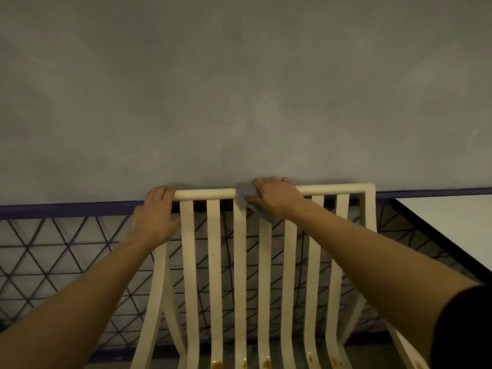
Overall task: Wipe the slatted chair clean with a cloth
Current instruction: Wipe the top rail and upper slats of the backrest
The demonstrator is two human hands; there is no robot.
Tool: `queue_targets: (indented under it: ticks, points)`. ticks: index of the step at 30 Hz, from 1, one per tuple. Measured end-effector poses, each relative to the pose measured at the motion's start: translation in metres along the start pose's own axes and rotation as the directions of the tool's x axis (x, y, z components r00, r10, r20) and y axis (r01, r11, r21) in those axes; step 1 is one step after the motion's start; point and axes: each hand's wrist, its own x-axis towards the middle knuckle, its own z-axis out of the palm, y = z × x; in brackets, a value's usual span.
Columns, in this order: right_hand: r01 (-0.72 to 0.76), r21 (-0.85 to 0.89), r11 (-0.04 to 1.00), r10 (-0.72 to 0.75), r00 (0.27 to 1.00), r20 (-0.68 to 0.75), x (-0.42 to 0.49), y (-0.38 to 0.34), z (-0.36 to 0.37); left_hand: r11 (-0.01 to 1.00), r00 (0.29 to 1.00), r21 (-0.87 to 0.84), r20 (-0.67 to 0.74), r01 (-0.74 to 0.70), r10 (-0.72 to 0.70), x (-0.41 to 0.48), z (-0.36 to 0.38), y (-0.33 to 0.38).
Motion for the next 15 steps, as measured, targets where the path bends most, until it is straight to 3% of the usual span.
queue_targets:
  ticks: [4,15]
  points:
    - [-0.033,-0.001,0.999,0.033,0.999,0.012,-0.006,0.025,0.001,0.998,1.000,0.065,0.026,-0.006,0.004,0.001,-0.004,-0.013]
    - [-0.145,-0.004,0.989,0.145,0.989,0.000,-0.070,0.135,-0.009,0.994,0.999,-0.107,-0.044,-0.018,0.013,0.001,0.008,-0.012]
